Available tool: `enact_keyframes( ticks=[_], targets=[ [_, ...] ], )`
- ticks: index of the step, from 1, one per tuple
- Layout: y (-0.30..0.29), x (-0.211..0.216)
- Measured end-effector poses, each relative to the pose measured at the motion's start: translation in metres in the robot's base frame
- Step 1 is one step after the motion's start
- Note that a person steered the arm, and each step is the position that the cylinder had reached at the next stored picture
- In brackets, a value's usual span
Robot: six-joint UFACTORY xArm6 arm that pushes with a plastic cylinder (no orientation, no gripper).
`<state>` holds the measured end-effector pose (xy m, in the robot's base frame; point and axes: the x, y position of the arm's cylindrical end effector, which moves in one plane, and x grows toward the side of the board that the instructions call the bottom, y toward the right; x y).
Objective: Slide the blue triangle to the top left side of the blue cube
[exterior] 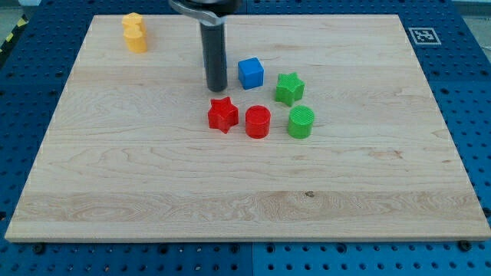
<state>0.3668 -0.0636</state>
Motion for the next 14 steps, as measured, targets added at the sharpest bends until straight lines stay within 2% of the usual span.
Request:
enact_keyframes(
  ticks=[2, 5, 7, 8, 9, 12, 14],
  targets=[
    [-0.021, -0.051],
    [-0.007, -0.116],
    [0.065, -0.101],
    [0.069, -0.090],
    [0.068, -0.090],
    [0.013, -0.094],
    [0.001, -0.114]
  ],
)
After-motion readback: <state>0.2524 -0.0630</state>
